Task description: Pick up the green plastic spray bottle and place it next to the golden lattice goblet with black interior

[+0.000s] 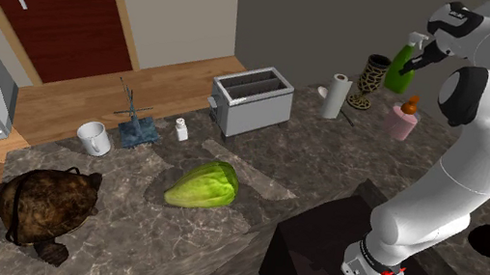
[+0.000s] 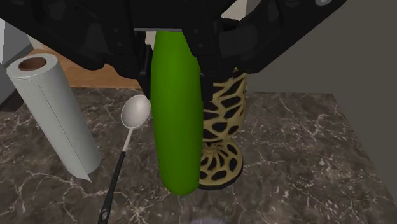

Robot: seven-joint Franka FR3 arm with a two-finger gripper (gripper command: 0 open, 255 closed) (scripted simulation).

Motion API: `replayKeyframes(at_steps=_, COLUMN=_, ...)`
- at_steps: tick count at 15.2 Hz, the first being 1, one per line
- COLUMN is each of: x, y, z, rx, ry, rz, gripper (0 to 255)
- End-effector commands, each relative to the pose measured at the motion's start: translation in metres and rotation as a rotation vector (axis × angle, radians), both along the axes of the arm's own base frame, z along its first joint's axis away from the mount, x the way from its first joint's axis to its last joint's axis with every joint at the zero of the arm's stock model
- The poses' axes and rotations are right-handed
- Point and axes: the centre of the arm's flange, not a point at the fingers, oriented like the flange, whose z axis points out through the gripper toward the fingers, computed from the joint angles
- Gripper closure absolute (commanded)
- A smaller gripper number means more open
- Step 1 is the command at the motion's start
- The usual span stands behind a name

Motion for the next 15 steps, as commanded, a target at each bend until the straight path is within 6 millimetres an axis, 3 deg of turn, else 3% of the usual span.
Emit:
replayKeyframes(at_steps=1, x=0.000, y=-0.001, z=-0.010, rx=0.000, ry=-0.001, rz=0.000, gripper=255)
replayKeyframes(at_steps=15, x=0.000, y=-0.001, z=-0.084, rx=0.000, ry=-0.001, rz=0.000, gripper=255)
